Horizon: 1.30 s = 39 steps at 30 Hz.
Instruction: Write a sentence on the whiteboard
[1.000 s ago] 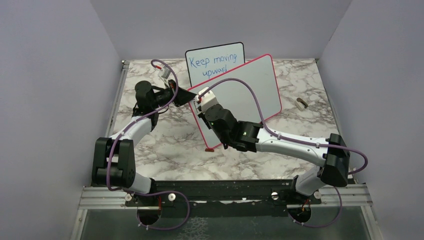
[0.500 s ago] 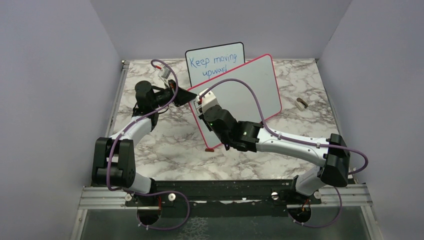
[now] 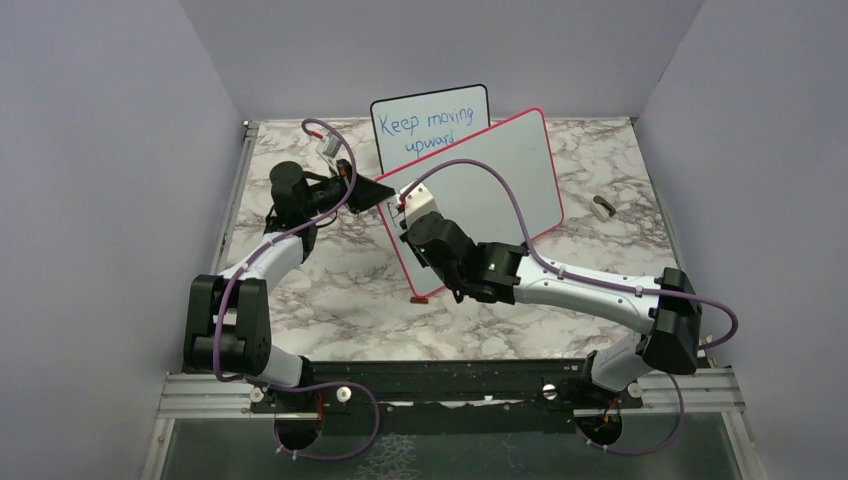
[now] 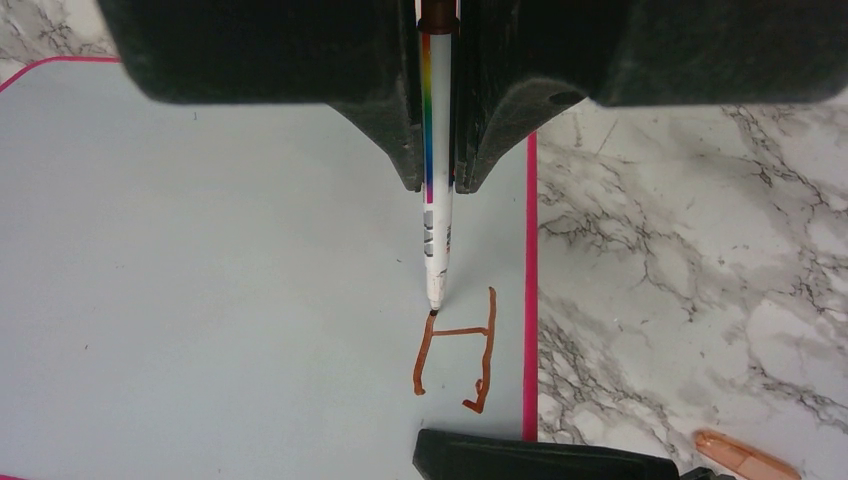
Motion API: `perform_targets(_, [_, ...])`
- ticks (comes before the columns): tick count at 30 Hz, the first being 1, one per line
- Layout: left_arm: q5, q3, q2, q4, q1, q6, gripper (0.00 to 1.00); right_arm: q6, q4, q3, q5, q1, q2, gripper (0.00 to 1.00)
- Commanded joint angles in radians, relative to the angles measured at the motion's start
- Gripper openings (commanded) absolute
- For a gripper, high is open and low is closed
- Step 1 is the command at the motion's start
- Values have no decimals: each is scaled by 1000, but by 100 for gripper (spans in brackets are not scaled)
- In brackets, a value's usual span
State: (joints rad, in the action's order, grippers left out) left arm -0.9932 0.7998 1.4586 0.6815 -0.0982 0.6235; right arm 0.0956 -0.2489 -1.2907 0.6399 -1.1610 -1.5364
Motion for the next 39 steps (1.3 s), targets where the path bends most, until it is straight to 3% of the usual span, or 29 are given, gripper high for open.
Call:
perform_targets(1, [1,-10,19,-22,-15,-48,0,23,-59,4,-32,11,12,1])
perform_targets(13, [1,-9,22,-22,-14,-48,0,31,-59,12,-30,11,25,1])
perform_targets(21, [1,-10,22,-22,-15,-50,0,1,93,92,-67,11,116,1])
perform_targets(39, [-2,-9,23,-23,-15,-50,0,-22,118,105,60,28,92,1])
